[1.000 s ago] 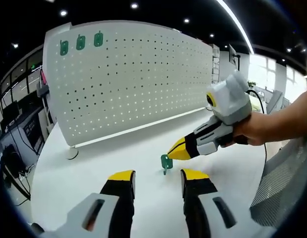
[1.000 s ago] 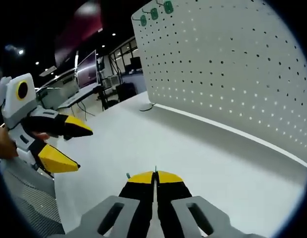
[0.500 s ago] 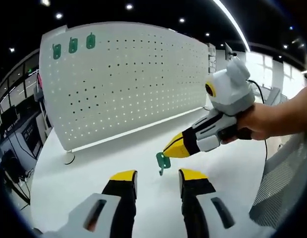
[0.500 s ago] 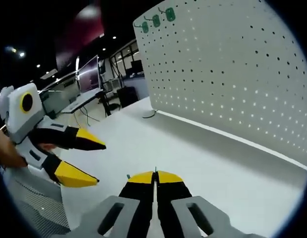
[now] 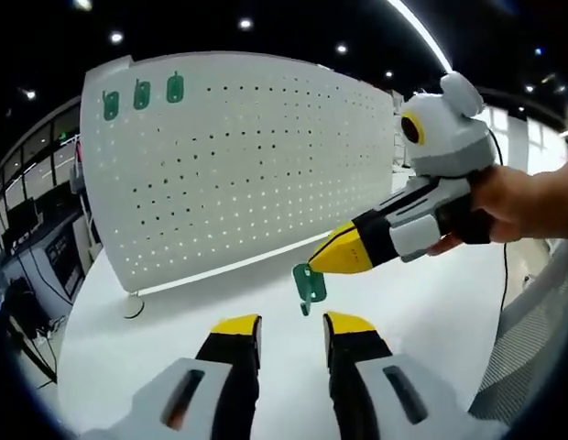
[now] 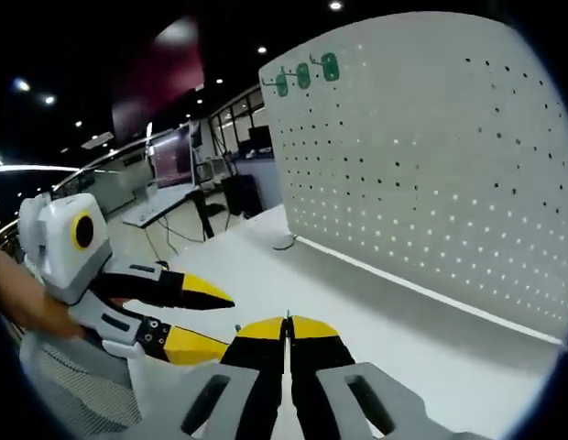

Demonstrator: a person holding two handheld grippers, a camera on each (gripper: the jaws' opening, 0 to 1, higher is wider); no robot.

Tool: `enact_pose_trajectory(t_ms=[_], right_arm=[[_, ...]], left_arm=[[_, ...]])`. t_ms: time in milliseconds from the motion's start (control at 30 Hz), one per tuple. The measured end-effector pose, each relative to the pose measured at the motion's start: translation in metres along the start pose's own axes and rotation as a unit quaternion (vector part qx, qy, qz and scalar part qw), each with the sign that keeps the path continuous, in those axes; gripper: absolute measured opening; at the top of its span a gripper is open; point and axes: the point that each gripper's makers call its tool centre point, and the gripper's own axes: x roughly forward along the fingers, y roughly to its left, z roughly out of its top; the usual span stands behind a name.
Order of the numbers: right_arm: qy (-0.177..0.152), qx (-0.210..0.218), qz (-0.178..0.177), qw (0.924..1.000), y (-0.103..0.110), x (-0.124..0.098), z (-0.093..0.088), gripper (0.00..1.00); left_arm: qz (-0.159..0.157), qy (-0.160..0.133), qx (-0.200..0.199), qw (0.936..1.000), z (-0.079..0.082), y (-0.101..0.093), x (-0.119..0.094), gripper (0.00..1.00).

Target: Insert the hook assembly into the mounting plate slot until the hook locks in place.

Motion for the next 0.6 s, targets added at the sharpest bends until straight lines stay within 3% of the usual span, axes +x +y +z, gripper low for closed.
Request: enact_pose_trajectory(t_ms=[267,500,600], right_arm=[[-0.021,0.002,0.004,0.9998,0.006,-0.012,0.025,0.0],[-0.028,-0.011,0.001,0.9995,0.009,-0.02,0.035,0.0],[-0.028,-0.012,-0.003,0.9995,0.008,-0.021,0.034,0.0]], left_arm=[[0.002,-0.046,0.003,0.9989,0.031,0.0,-0.002,0.23],[-0.009,-0.07,-0.011,0.9974,0.042,-0.009,0.0,0.17],[-0.016,-0.077,-0.011,0.9968,0.045,-0.016,0.001,0.09]])
